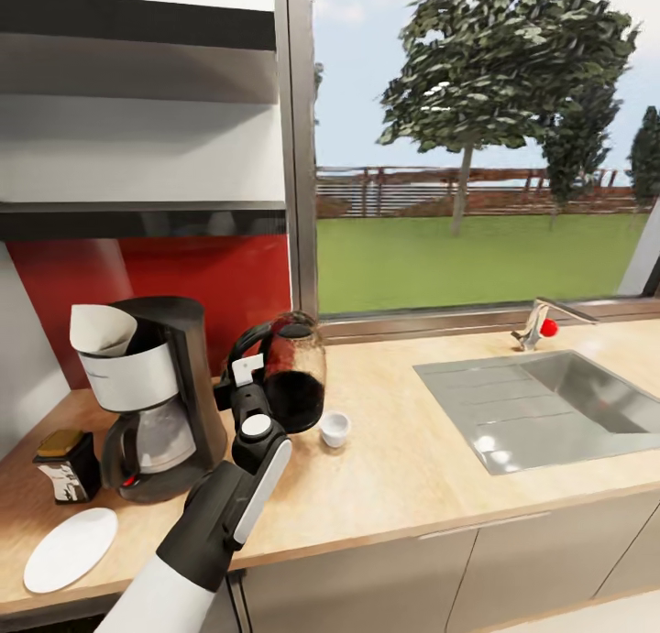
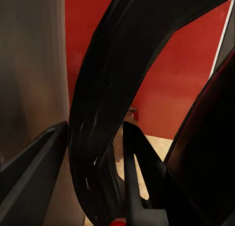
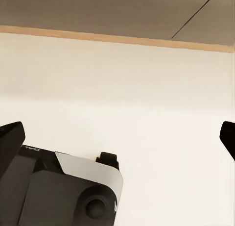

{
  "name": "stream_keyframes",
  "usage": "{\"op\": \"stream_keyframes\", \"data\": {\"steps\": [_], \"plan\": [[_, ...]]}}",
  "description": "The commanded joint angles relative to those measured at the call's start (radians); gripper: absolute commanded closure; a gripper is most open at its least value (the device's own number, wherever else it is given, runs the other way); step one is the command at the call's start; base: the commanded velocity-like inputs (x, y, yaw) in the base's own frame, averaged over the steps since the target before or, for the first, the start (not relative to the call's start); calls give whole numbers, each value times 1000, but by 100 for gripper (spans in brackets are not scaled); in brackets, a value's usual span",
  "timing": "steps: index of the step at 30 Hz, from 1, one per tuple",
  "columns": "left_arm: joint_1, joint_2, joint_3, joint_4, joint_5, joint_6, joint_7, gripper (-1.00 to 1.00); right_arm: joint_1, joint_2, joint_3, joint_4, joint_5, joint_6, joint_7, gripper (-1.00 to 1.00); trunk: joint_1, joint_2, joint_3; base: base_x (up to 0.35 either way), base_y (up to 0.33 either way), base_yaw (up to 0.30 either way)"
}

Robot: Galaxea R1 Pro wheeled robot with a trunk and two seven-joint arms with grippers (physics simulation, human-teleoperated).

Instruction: Set up a coffee station on the kitchen countertop: keep the coffee maker on the countertop, move the bottle of coffee from the kitchen shelf to the counter next to the coffee maker, place a paper coffee filter on top of the coffee maker, put the saucer next to the coffee maker with the coffee cup on the saucer, and place the electric kettle next to the coffee maker.

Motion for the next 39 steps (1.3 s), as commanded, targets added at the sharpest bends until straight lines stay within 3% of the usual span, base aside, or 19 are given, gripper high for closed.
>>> {"op": "stream_keyframes", "data": {"steps": [1, 11, 24, 25, 31, 39], "plan": [[-1, 0, -2, -1, -1, 6, 6, 100, 0, 0, 8, 0, -10, -2, 0, -100, 1, -1, 0, 106, -240, 268], [0, 0, -3, -1, -2, 5, 7, 100, 0, 0, 8, 1, -9, -2, 0, -100, 1, -1, 0, 155, -223, 277], [2, -1, -3, -1, -2, 4, 8, 100, 0, 0, 8, 1, -9, -2, -1, -100, 1, -1, 0, -176, -165, 279], [2, -1, -3, 2, -1, -3, 8, 100, 0, 0, 8, 1, -9, -2, -2, -100, 1, -1, 0, -13, -9, 211], [13, -2, -41, 177, 0, -196, 8, 100, 0, -1, 8, 1, -9, -2, -2, -100, 1, -1, 0, -2, -1, 27], [15, -1, -46, 199, 0, -224, 8, 100, 0, -2, 8, 1, -7, -2, -1, -100, 1, -1, 0, 0, 0, 0]]}}
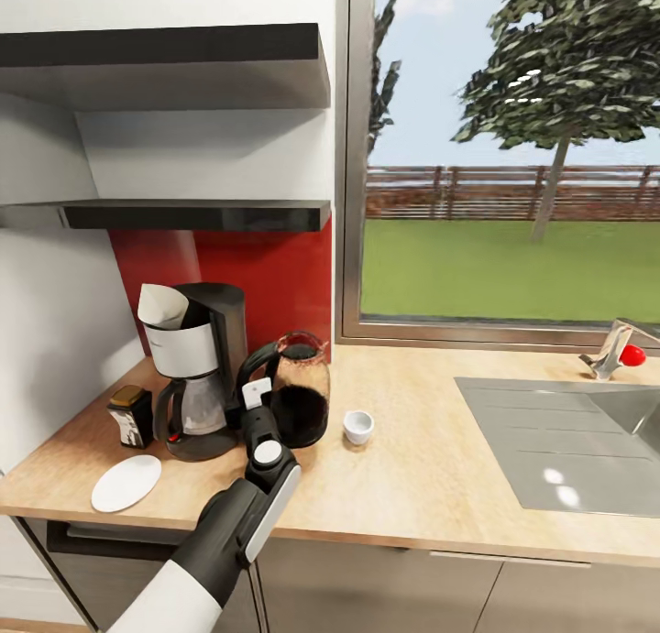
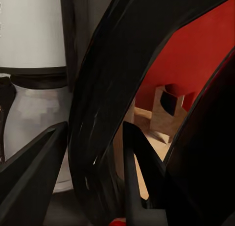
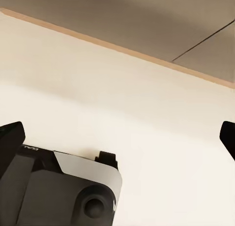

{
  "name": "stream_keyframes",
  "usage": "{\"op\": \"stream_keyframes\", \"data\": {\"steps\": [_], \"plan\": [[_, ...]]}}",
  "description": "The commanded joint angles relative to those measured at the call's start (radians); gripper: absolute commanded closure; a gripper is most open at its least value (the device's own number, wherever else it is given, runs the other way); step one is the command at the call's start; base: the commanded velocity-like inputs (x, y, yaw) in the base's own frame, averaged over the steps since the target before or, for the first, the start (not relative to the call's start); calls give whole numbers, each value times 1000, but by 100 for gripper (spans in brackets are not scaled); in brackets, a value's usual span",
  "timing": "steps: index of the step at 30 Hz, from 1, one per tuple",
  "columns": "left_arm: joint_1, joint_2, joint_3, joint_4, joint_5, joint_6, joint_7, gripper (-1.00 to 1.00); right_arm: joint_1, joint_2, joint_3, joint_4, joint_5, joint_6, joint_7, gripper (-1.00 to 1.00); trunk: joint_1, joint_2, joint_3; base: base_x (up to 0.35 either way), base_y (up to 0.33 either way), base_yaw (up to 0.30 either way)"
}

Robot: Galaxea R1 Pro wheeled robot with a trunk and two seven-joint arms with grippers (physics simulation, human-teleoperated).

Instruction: Set up a coffee station on the kitchen countertop: keep the coffee maker on the countertop, move the bottle of coffee from the kitchen shelf to the counter next to the coffee maker, place a paper coffee filter on top of the coffee maker, put the saucer next to the coffee maker with the coffee cup on the saucer, and place the electric kettle next to the coffee maker.

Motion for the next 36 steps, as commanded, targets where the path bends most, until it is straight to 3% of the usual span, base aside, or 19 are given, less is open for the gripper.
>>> {"op": "stream_keyframes", "data": {"steps": [1, 17, 32, 36], "plan": [[0, 1, -2, -1, -4, 8, 6, 100, 0, 0, 8, 0, -9, -2, 0, -100, 0, -1, 0, 0, 0, 0], [2, 5, 4, 93, 37, -48, 7, 100, 0, -1, 8, 0, -9, -2, -2, -100, 0, -1, 0, 29, 0, 0], [14, 5, 4, 97, 57, -47, 6, 100, 0, -1, 10, 0, -6, -2, -2, -100, 0, -1, 0, 19, 0, 0], [14, 5, 4, 97, 81, -48, 5, 100, 0, -1, 9, 0, -10, -2, -2, -100, 0, -1, 0, 0, 0, 0]]}}
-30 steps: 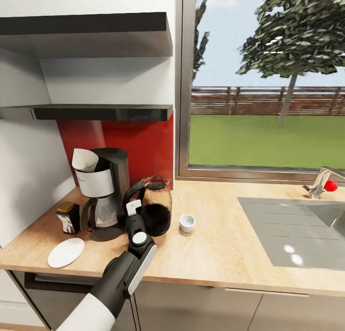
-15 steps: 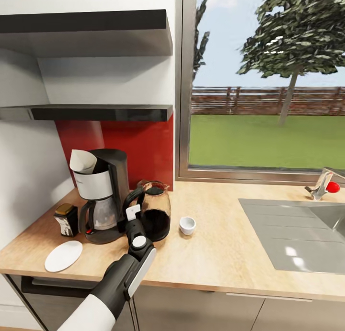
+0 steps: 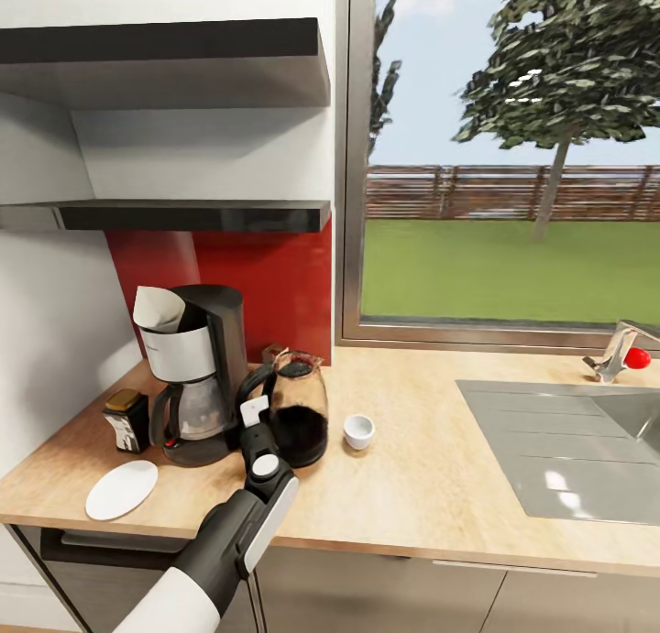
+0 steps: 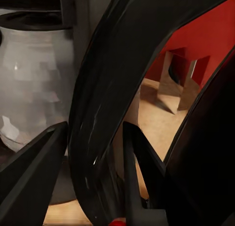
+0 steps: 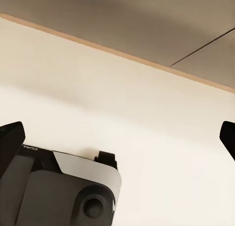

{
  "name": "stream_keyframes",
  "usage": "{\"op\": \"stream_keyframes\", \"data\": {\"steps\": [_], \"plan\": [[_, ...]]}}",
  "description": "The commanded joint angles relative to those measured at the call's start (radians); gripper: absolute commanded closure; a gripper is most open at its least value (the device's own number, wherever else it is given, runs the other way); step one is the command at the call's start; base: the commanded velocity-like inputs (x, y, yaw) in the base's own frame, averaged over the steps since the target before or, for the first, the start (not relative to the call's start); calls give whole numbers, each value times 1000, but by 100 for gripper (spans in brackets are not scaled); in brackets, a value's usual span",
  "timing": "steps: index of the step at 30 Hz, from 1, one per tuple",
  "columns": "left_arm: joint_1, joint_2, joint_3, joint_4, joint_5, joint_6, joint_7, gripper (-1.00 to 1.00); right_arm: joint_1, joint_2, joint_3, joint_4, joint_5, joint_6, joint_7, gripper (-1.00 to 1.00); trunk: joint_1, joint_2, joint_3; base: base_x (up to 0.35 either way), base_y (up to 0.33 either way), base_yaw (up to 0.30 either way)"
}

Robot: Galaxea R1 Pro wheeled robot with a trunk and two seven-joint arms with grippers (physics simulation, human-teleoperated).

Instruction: Set up a coffee station on the kitchen countertop: keep the coffee maker on the countertop, move the bottle of coffee from the kitchen shelf to the counter next to the coffee maker, place a paper coffee filter on top of the coffee maker, put the saucer next to the coffee maker with the coffee cup on the saucer, and place the electric kettle next to the coffee maker.

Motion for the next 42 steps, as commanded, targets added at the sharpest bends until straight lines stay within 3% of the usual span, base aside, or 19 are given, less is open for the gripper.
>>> {"op": "stream_keyframes", "data": {"steps": [1, 14, 28, 34, 42], "plan": [[-1, 1, -3, -2, 8, 6, 6, 100, 0, 0, 8, 0, -10, -2, 0, -100, 0, -1, 0, 0, 0, 0], [1, 2, 7, 0, 21, -48, 8, 100, 0, 0, 9, 0, -12, -2, 0, -100, 0, -1, -2, 0, 0, 0], [2, 2, 8, 3, 23, -76, 8, 100, 0, 0, 9, 0, -12, -2, 0, -100, 54, -99, -66, 0, 0, 0], [3, 2, 8, 3, 23, -79, 8, 100, 0, 1, 8, 0, -12, -2, 0, -100, 54, -99, -68, 0, 0, 0], [30, 2, 8, 2, 21, -81, 8, 100, 0, 1, 9, 0, -8, -3, 0, -100, 85, -155, -99, 0, 0, 0]]}}
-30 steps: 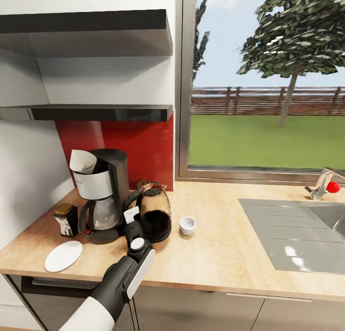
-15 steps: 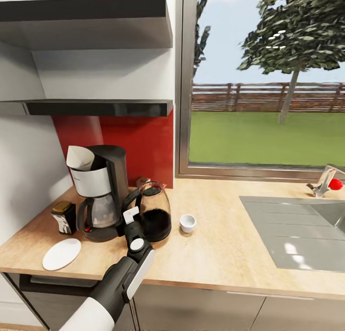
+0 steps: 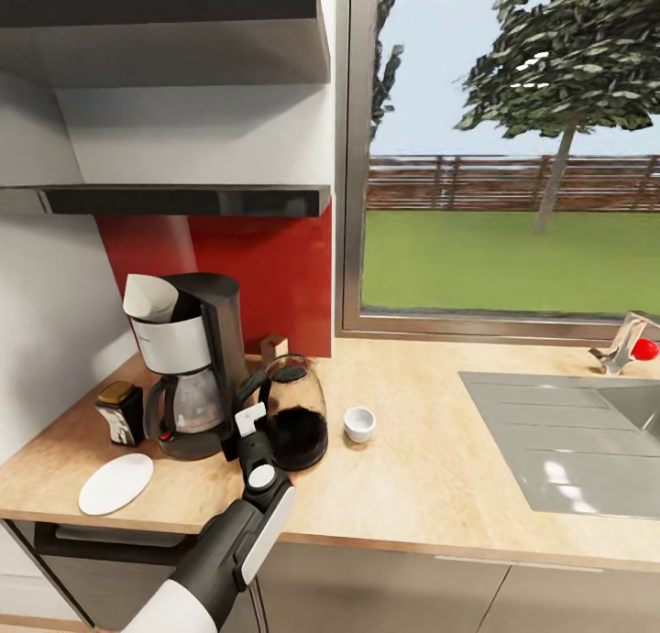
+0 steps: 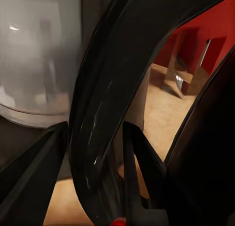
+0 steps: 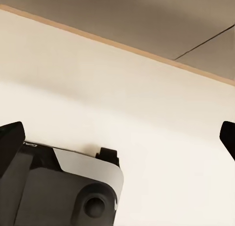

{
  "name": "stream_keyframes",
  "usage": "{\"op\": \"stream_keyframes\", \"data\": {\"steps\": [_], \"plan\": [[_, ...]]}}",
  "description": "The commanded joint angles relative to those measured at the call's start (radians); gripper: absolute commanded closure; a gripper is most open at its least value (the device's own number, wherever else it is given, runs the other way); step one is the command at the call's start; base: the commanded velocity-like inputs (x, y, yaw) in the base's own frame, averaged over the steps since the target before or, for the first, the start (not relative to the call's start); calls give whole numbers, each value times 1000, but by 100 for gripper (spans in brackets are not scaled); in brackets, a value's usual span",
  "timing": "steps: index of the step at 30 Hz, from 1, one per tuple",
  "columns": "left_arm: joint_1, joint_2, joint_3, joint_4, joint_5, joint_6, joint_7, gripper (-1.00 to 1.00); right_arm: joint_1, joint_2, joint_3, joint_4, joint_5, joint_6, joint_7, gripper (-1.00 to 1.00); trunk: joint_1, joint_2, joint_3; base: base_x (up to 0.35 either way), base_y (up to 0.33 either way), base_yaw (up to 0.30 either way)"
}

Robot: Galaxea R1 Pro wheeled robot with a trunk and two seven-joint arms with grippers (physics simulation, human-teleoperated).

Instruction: Set up a coffee station on the kitchen countertop: keep the coffee maker on the countertop, move the bottle of coffee from the kitchen shelf to the counter next to the coffee maker, place a paper coffee filter on top of the coffee maker, put the saucer next to the coffee maker with the coffee cup on the saucer, and place the electric kettle next to the coffee maker.

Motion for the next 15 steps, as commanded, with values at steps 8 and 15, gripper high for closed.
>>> {"op": "stream_keyframes", "data": {"steps": [8, 15], "plan": [[4, 0, -3, -2, 1, -3, 5, 100, -1, -1, 9, 0, -6, -4, 0, -100, 0, -2, -2, 0, 0, 0], [4, 2, -3, 1, -1, -51, 3, 100, -1, -2, 10, 0, -4, -4, 0, -100, 0, -2, -2, 0, 0, 0]]}}
